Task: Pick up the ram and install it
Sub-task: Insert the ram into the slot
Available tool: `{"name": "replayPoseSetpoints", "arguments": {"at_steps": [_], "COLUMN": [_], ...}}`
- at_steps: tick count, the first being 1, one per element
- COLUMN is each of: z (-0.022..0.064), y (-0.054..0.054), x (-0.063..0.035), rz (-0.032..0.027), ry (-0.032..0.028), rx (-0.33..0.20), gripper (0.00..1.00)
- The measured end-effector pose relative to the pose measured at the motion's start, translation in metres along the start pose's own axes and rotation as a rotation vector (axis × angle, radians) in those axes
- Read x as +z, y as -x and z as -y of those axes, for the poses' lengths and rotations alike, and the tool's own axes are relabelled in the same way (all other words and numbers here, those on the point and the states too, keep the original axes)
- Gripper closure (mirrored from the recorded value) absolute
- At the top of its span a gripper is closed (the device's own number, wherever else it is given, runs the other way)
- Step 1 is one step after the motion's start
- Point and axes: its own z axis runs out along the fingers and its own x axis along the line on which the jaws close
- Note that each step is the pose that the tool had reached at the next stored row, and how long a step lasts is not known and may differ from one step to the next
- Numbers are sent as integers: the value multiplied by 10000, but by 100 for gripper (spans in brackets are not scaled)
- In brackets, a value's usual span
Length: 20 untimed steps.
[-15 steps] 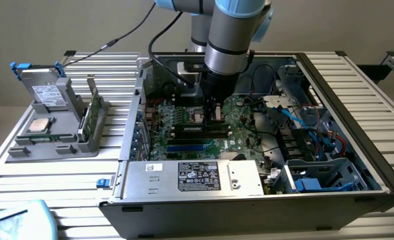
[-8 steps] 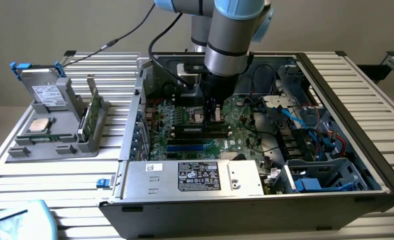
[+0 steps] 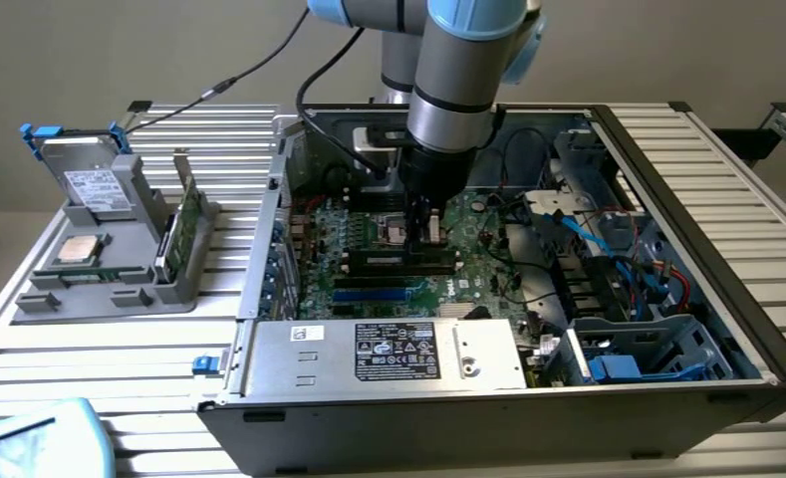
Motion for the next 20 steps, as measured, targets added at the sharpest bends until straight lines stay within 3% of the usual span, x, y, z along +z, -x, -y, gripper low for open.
{"name": "replayPoseSetpoints", "arguments": {"at_steps": [6, 20], "z": [1, 2], "y": [0, 1], "x": [7, 20], "rz": [-29, -12], "ry": [2, 8], "rx": [12, 154], "gripper": [86, 86]}}
